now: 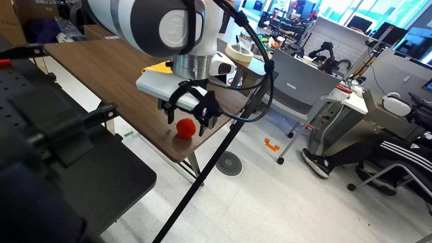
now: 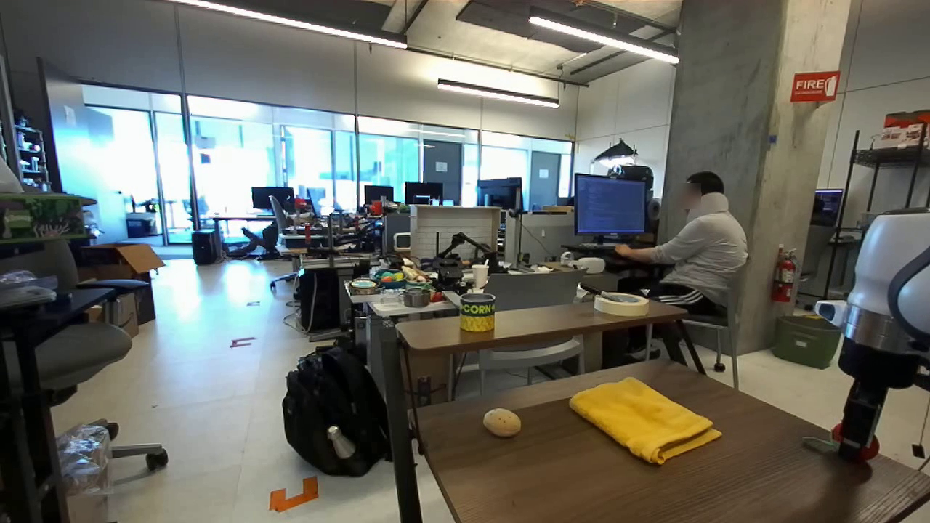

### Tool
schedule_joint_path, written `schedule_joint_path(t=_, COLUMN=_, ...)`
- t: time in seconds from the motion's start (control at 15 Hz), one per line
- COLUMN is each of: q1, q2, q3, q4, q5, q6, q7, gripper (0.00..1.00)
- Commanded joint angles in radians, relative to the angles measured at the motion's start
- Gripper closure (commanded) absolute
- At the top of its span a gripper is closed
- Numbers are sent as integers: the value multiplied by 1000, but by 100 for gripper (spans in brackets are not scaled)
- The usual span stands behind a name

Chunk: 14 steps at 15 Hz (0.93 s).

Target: Move the potato to the left, wipe the table with the yellow towel, move the red plush toy to the left, wipe the right side of the table with the towel, move the potato and red toy to the right, wipe the left side of the table

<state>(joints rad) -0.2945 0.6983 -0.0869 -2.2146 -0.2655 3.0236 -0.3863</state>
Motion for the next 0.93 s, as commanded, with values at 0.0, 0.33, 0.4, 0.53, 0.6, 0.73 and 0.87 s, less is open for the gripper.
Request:
schedule_joint_path(t=0.0, q1=26, q2=-24, q3=-15, q4=-8, q5=6, q6=-40, q7=27, gripper=35)
schedule_joint_path(t=0.33, q1=27, q2=-31, q3=3, q4=-9, q5=11, q6=-79, q7=34, gripper=73)
schedule_joint_path(t=0.4, q1=20, q2=-37, q3=17, q4=-14, q5=15, q6=-79, q7=30, gripper=78)
schedule_joint_path(t=0.53, q1=-17, q2=-64, q3=86, q4=-54, q5=35, q6=-24, q7=15, gripper=83)
schedule_joint_path(t=0.6, q1=-59, q2=-84, q3=160, q4=-90, q5=50, q6=55, q7=-10, gripper=88)
schedule_joint_path(t=0.73, q1=-75, q2=-109, q3=280, q4=-114, q5=80, q6=103, q7=17, gripper=92)
schedule_joint_path(t=0.87, q1=-110, q2=-87, q3=436, q4=-88, q5=108, q6=116, q7=31, gripper=93)
